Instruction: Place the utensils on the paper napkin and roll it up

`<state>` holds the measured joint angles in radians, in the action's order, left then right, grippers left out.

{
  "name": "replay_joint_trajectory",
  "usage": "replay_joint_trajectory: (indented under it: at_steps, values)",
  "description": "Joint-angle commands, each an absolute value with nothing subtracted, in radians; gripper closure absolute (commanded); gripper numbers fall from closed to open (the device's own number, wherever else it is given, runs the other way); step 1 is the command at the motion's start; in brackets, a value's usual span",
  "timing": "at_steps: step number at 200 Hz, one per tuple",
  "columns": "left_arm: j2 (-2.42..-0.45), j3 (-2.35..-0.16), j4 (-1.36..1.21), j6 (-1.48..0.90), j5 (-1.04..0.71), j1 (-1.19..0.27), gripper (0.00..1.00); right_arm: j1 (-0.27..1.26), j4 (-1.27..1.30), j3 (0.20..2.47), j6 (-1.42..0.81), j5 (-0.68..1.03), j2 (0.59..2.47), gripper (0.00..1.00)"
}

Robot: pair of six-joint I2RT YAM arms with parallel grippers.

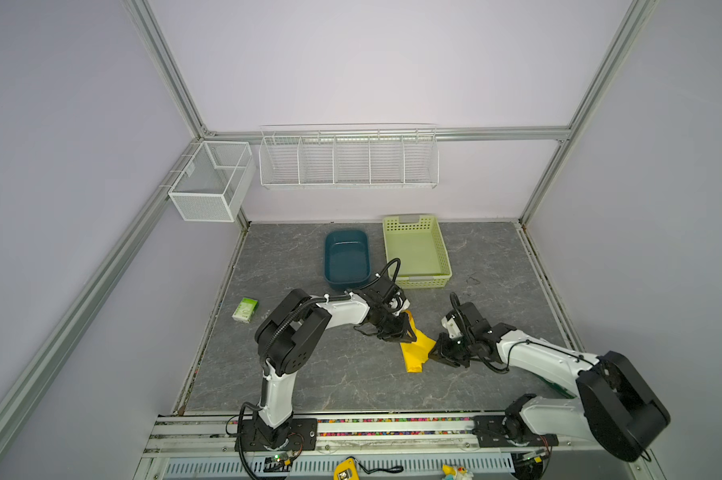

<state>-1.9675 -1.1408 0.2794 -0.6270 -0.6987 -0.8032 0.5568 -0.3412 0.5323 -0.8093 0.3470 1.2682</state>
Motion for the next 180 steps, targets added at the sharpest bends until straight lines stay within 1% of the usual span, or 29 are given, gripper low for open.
replay_joint_trajectory:
  at_steps: [1,17,32,60,107,180]
  values:
    - [-2.013,-1.123,0.338,-0.612,-0.638,-0.797,0.80,0.576,-0.449,0.585,-0.779,0.348,1.208,0.69]
    - [-2.015,-1.123,0.338,-0.612,-0.639,-0.798,0.80,0.598,-0.431,0.602,-0.784,0.377,1.180,0.70]
    - [-2.016,-1.122,0.336,-0.613,-0.642,-0.797,0.80,0.627,-0.378,0.615,-0.801,0.427,1.182,0.74]
    - [-2.016,-1.121,0.332,-0.612,-0.644,-0.797,0.80,0.682,-0.340,0.655,-0.805,0.455,1.274,0.80]
    - [-2.005,-1.112,0.325,-0.614,-0.643,-0.798,0.80,0.728,-0.332,0.655,-0.796,0.438,1.424,0.81]
    - [-1.930,-1.128,0.299,-0.647,-0.643,-0.798,0.80,0.754,-0.379,0.608,-0.768,0.357,1.530,0.86]
